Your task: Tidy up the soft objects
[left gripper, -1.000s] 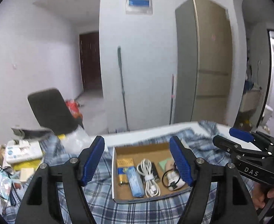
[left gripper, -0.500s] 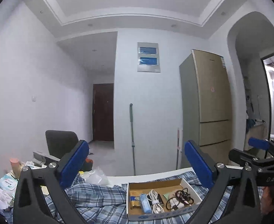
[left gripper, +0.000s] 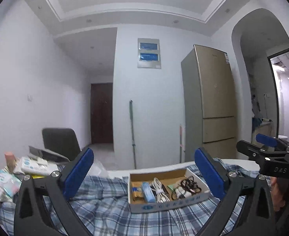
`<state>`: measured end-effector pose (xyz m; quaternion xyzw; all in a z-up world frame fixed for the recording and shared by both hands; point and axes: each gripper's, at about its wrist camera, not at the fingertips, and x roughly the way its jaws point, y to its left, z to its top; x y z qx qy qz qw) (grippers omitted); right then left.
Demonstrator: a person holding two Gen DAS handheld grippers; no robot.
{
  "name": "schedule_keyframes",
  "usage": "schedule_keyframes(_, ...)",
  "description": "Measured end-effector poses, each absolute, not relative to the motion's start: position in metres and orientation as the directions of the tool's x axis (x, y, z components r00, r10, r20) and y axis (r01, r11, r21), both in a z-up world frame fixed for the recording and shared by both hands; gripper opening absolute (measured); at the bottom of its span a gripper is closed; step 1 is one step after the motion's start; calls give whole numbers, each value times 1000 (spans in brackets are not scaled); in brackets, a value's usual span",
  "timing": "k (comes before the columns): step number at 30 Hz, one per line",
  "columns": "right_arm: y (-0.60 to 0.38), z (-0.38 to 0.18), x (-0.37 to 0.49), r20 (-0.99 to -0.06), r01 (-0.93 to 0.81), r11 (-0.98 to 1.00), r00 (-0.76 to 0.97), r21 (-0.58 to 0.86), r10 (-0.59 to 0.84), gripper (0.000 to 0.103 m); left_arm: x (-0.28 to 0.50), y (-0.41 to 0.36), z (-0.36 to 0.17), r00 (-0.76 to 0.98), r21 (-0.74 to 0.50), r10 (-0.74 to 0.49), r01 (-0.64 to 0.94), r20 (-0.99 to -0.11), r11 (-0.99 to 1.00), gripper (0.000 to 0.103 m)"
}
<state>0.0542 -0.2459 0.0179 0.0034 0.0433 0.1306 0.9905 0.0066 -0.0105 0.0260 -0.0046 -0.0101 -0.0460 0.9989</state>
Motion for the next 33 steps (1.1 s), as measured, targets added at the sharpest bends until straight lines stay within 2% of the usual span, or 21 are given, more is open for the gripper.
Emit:
schedule_keyframes(8, -241, -12, 66, -146, -235, 972, 962, -11, 231, 103, 18, -11, -5, 997, 22, -75, 75, -8, 997, 103)
schedule_keyframes(12, -244, -11, 60, -121, -240, 971, 964, -8, 237, 103, 22, -5, -6, 998, -7, -61, 61, -23, 998, 103)
schedule_keyframes(19, -248, -9, 56, -98, -225, 974, 970, 4, 224, 103, 21, -7, -7, 999, 11, -47, 47, -15, 999, 103)
schedule_keyframes(33, -247, -9, 57, -102, -220, 976, 971, -4, 218, 103, 24, -3, -7, 998, -7, -42, 42, -38, 999, 103)
